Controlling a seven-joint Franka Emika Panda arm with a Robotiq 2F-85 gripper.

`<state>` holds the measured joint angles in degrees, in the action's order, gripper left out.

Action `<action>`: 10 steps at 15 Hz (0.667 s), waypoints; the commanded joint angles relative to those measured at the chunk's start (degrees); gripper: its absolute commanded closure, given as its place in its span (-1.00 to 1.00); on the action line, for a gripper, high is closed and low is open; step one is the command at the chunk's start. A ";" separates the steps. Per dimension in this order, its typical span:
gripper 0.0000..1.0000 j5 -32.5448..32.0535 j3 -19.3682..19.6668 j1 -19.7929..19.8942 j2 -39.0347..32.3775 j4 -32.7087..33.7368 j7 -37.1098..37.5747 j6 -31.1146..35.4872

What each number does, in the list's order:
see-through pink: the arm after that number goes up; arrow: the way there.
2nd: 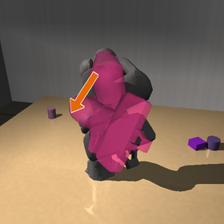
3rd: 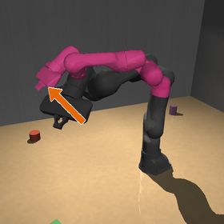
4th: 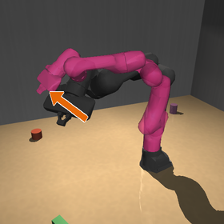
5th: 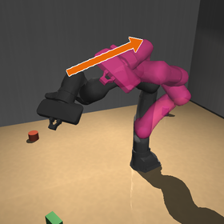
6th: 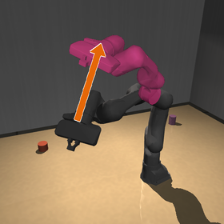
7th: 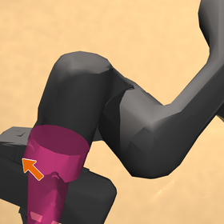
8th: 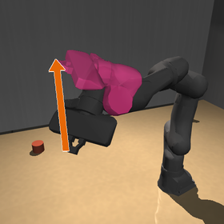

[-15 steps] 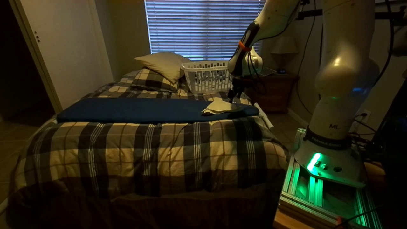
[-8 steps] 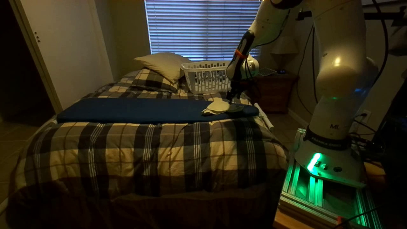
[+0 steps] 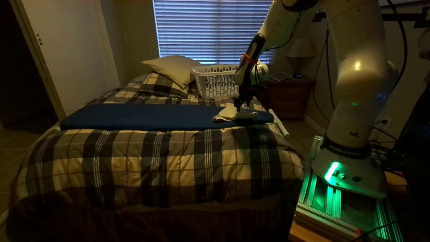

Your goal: Unfold the towel on the bed

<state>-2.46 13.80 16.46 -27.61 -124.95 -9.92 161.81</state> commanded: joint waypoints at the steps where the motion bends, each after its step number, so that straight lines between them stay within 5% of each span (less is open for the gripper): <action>1: -1.00 0.54 -2.62 -1.15 0.27 -0.11 2.19 0.60; 10: -1.00 5.59 -14.61 2.94 -3.32 1.32 -2.64 9.29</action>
<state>1.05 2.69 16.56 -28.62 -124.94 -9.47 167.41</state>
